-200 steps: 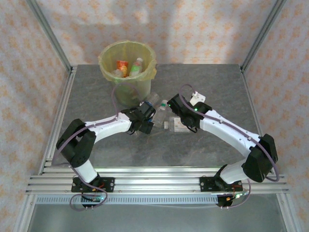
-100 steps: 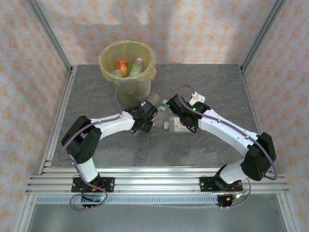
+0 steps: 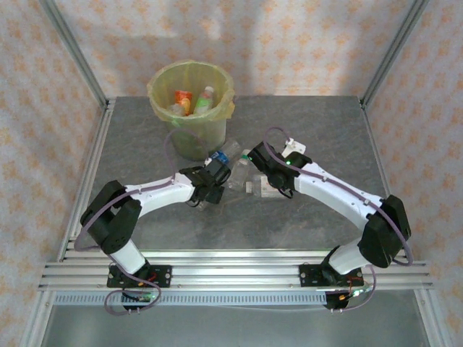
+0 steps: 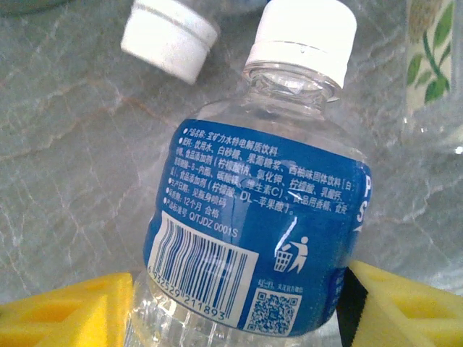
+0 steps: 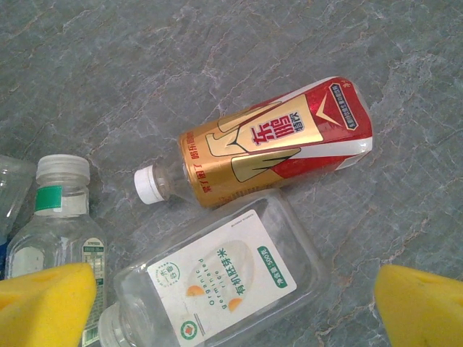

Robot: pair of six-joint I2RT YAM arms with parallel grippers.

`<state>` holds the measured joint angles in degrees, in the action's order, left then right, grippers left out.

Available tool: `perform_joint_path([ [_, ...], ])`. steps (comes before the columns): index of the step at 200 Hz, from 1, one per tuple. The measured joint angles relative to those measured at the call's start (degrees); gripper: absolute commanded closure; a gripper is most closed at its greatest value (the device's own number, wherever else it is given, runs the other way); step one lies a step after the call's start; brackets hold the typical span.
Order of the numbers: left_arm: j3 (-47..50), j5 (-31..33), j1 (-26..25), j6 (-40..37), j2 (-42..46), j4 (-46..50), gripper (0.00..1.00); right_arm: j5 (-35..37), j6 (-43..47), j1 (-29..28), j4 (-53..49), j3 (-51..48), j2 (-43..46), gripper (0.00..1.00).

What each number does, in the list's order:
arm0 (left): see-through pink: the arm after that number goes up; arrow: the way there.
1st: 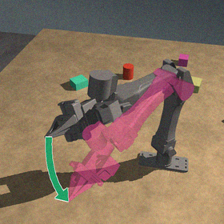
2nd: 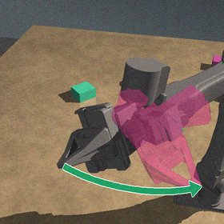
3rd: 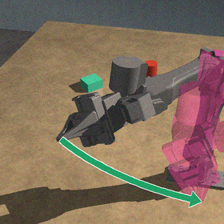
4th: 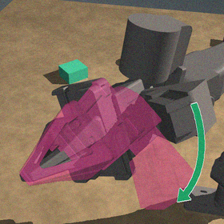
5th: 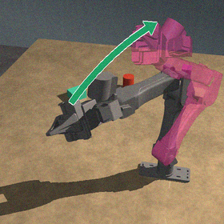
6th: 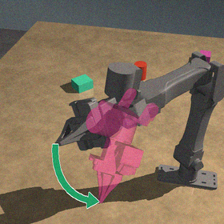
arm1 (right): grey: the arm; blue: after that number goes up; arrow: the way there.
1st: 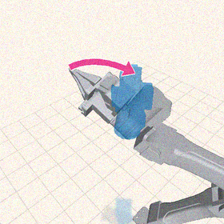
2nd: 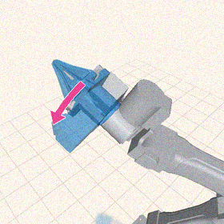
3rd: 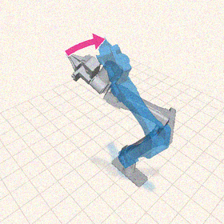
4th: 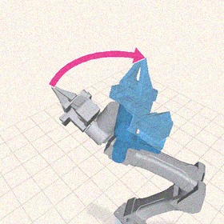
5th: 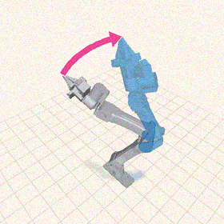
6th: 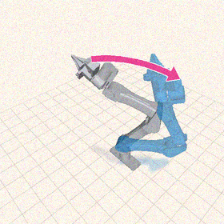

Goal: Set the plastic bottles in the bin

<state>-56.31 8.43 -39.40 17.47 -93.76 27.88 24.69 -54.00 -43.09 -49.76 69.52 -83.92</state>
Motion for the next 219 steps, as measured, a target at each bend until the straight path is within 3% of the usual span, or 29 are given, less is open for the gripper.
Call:
perform_joint_path([
  [39,0.55,-0.66,-0.37,1.64,0.57,1.88,0.11,0.0,0.0,0.0,-0.02,0.39,0.0,0.01],
  [114,-2.23,-0.22,-0.37,1.75,-2.97,2.71,0.11,0.0,0.09,0.0,-0.17,0.7,0.0,0.01],
  [184,-2.8,1.09,-0.37,2.82,-5.66,2.58,0.35,0.24,0.2,0.0,-0.2,0.7,-0.04,0.01],
  [219,-1.31,1.73,-0.37,3.74,-2.54,2.75,0.39,0.66,0.2,0.0,-0.2,0.72,-0.04,0.01],
])
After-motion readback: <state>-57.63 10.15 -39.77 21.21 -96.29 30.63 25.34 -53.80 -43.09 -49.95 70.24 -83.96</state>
